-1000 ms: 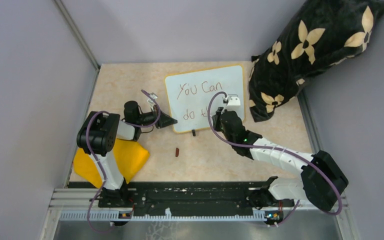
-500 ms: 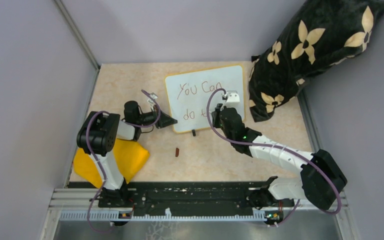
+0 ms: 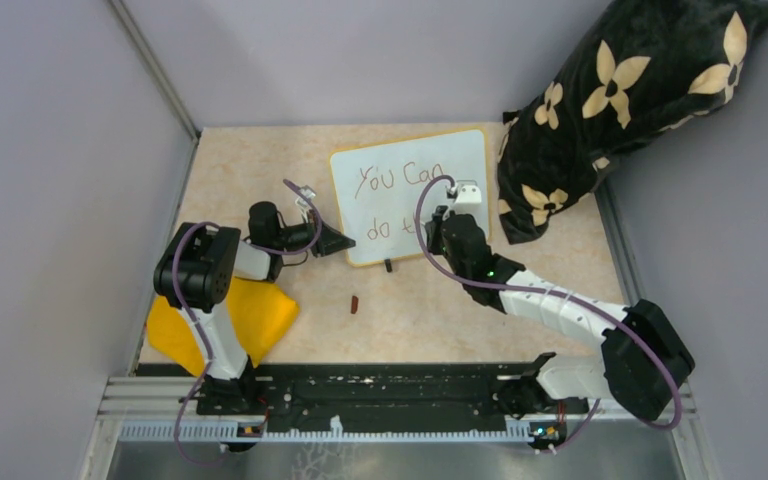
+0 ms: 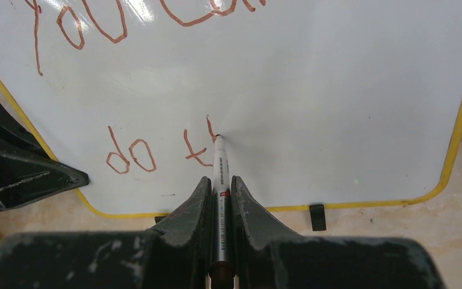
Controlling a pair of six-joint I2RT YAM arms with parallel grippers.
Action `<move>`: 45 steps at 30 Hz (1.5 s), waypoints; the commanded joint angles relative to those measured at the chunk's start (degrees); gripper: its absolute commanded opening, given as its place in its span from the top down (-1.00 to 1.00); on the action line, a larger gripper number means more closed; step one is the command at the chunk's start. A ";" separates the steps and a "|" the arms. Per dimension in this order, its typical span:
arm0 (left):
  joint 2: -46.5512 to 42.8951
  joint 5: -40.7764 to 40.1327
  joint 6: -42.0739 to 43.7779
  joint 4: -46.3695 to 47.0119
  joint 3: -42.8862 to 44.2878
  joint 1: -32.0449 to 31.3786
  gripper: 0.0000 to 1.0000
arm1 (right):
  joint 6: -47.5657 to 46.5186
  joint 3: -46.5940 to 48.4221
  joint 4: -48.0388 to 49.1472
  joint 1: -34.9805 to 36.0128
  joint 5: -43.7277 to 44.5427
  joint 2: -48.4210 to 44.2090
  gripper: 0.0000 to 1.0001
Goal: Write a sentence on the whiteboard
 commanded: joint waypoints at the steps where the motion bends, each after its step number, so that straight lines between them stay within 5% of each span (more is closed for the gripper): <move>1: -0.21 -0.99 1.28 -3.10 0.26 -0.35 1.00 | -0.34 1.03 1.08 -1.39 1.65 -1.64 1.00; 45: -0.39 -0.97 1.28 -3.11 0.29 -0.44 1.00 | -0.09 -0.82 -0.20 -1.37 2.31 -8.26 1.00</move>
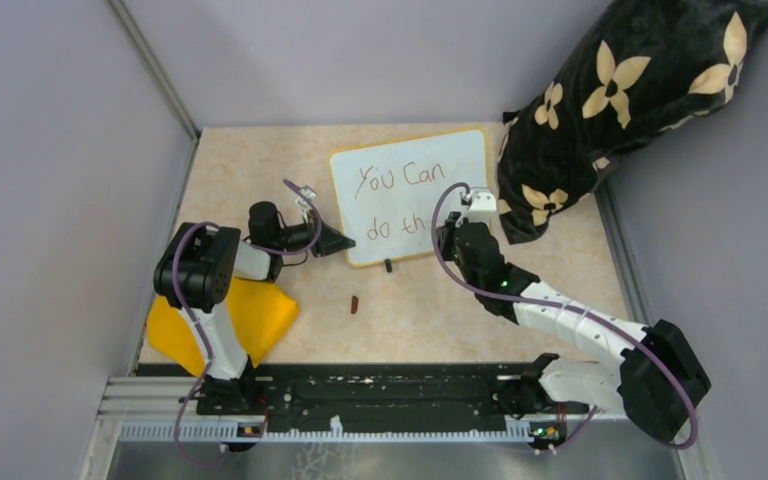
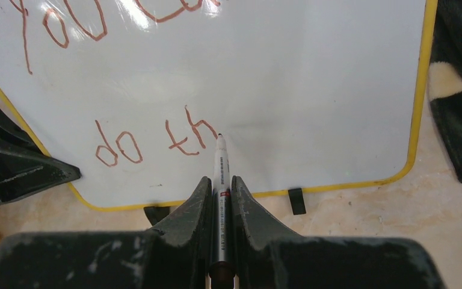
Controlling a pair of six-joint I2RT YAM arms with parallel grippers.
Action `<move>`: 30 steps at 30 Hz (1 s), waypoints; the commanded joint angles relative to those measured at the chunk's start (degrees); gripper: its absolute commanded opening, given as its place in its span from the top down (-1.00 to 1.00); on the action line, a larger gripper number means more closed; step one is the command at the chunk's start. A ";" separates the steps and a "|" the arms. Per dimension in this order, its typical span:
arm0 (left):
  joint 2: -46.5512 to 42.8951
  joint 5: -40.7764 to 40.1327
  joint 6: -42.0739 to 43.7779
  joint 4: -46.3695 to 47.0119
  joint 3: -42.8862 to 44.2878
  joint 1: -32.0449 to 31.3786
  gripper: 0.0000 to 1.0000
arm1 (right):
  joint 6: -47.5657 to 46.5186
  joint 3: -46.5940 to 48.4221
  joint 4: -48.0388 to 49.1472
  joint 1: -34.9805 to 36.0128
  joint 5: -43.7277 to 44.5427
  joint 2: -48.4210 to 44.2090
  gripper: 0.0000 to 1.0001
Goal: Write a sentence on the whiteboard
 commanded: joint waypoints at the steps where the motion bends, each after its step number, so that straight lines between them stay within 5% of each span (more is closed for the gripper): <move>1: -0.46 -1.07 1.24 -3.07 0.27 -0.42 1.00 | -1.34 4.04 1.53 -0.75 1.98 -1.58 1.00; 30: -0.33 -1.08 1.68 -3.58 0.29 -0.42 1.00 | -2.02 7.67 4.96 -3.40 -0.50 4.45 1.00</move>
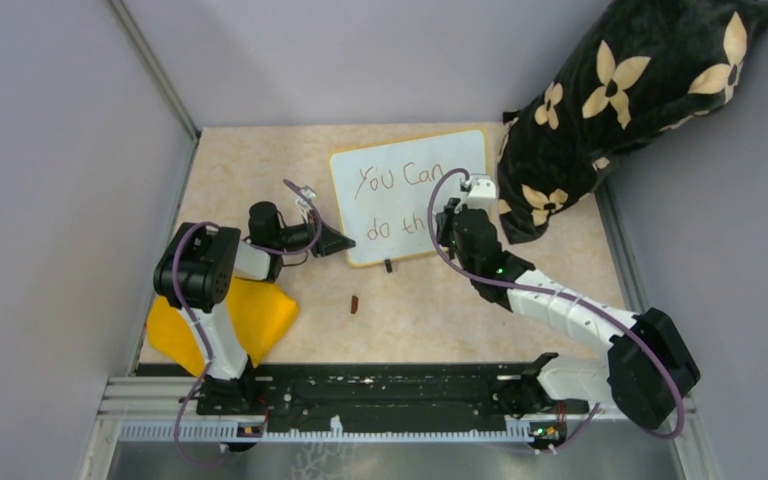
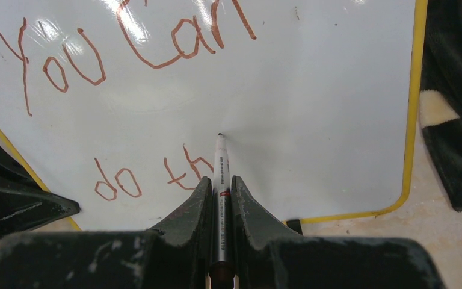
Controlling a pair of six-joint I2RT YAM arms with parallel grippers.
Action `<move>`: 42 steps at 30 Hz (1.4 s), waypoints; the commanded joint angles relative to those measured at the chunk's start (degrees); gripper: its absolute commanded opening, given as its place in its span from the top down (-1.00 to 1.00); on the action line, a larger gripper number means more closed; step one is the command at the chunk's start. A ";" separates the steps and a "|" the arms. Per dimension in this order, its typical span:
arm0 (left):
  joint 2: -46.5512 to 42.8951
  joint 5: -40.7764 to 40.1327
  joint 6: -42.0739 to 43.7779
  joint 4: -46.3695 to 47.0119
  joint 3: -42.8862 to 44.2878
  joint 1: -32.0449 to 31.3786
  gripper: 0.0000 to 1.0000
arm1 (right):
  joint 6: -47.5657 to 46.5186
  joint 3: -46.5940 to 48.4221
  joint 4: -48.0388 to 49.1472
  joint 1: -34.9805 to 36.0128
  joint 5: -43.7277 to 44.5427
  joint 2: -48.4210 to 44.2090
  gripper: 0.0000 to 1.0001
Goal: Write a sentence on the whiteboard
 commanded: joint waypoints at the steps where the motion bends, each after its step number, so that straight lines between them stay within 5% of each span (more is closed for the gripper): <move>1: -0.33 -1.08 1.31 -3.18 0.29 -0.42 1.00 | -0.40 3.12 2.78 -0.94 -0.44 0.59 1.00; 42: -0.41 -1.06 1.04 -3.21 0.34 -0.42 1.00 | 1.52 -0.88 -0.37 -1.63 -3.01 -4.67 1.00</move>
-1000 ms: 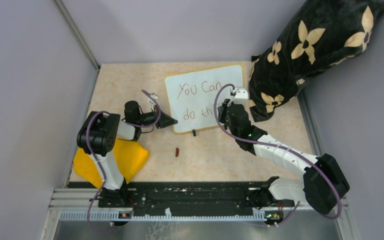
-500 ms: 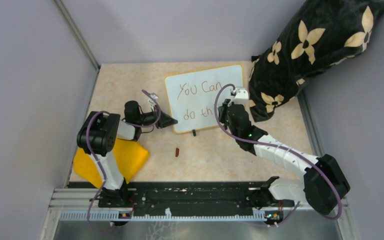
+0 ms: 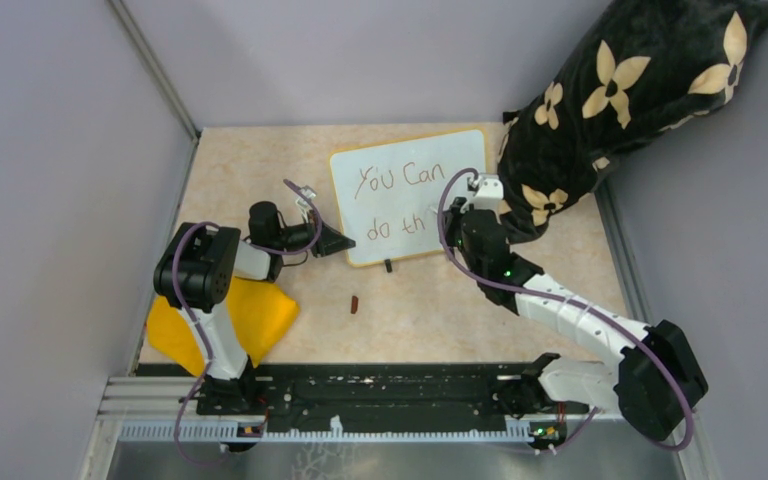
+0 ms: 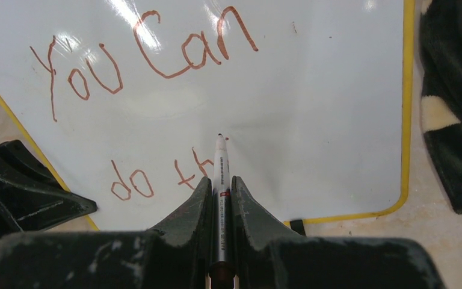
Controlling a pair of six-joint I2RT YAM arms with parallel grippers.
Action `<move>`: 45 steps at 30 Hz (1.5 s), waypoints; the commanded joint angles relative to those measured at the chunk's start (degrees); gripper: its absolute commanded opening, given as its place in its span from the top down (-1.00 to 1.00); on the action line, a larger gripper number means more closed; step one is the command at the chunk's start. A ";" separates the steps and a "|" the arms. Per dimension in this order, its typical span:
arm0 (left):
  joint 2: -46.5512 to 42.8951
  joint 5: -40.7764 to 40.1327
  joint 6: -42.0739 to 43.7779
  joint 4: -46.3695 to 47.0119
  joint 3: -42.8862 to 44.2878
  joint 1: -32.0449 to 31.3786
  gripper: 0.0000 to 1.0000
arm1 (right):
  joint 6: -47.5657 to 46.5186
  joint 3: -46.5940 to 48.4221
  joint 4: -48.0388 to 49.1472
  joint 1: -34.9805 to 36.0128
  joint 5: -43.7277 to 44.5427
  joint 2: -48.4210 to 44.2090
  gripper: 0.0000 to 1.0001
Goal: Write a sentence on the whiteboard
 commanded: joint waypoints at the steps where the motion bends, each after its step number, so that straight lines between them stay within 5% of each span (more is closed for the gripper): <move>1: -0.42 -1.13 1.02 -2.97 0.27 -0.42 1.00 | 1.02 -1.00 0.61 -0.67 -1.68 -1.23 1.00; 45: -0.33 -1.14 1.29 -3.37 0.34 -0.52 1.00 | 1.81 -2.38 2.88 -0.69 0.01 2.28 1.00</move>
